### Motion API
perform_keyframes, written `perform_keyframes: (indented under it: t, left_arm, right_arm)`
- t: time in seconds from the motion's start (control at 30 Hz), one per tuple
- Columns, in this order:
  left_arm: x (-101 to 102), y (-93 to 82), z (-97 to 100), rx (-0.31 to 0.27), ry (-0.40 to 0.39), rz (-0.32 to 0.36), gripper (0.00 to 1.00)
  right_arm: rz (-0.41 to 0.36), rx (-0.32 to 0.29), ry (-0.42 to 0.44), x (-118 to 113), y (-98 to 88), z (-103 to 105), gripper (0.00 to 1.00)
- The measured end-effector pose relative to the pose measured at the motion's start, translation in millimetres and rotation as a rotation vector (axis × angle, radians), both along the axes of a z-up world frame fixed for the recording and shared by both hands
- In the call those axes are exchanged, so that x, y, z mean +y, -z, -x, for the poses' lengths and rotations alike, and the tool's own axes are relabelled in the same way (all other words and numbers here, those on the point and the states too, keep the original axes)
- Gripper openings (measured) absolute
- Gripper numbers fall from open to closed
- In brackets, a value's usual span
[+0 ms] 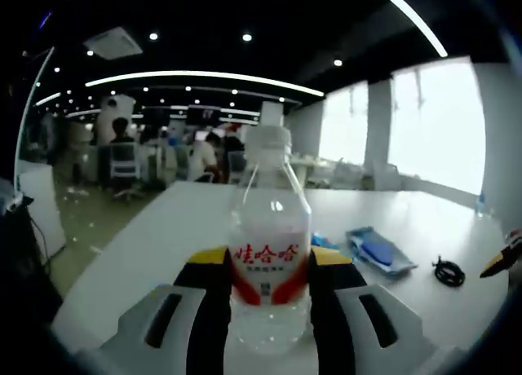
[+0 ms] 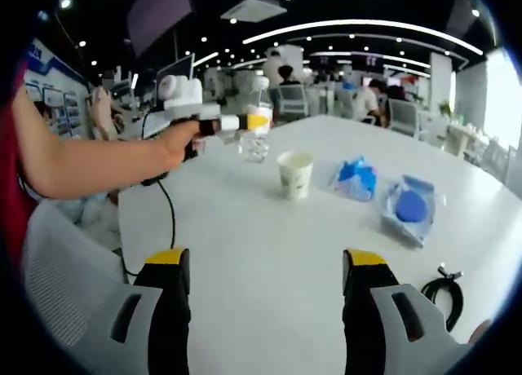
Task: Arrange the tabletop items into an orderly group along one side of the table until the central work area is clear of visible clutter.
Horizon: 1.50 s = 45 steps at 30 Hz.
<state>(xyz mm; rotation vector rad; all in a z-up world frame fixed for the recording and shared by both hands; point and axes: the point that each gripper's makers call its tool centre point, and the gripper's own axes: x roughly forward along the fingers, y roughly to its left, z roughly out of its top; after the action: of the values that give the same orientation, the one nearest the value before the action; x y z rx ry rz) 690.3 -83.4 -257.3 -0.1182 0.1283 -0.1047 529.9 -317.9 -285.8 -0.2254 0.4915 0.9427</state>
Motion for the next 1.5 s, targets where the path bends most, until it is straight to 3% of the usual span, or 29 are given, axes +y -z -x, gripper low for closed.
perform_keyframes:
  t: [0.47,0.9,1.13,1.5]
  left_arm:
    - [0,31.7,-23.5,0.024,0.006,-0.024,0.34]
    - [3,48.1,-19.6,0.027,-0.01,-0.04,0.34]
    - [5,44.5,-13.5,0.004,-0.019,-0.034,0.35]
    - [2,46.3,-7.2,-0.017,-0.016,-0.082,0.36]
  right_arm:
    - [0.02,0.004,0.012,-5,4.9,-8,0.75]
    - [0.025,0.006,0.007,-6,6.9,-8,0.74]
    - [0.028,0.011,0.006,-6,9.3,-6,0.74]
    - [0.016,0.009,0.002,-2,8.5,-7,0.73]
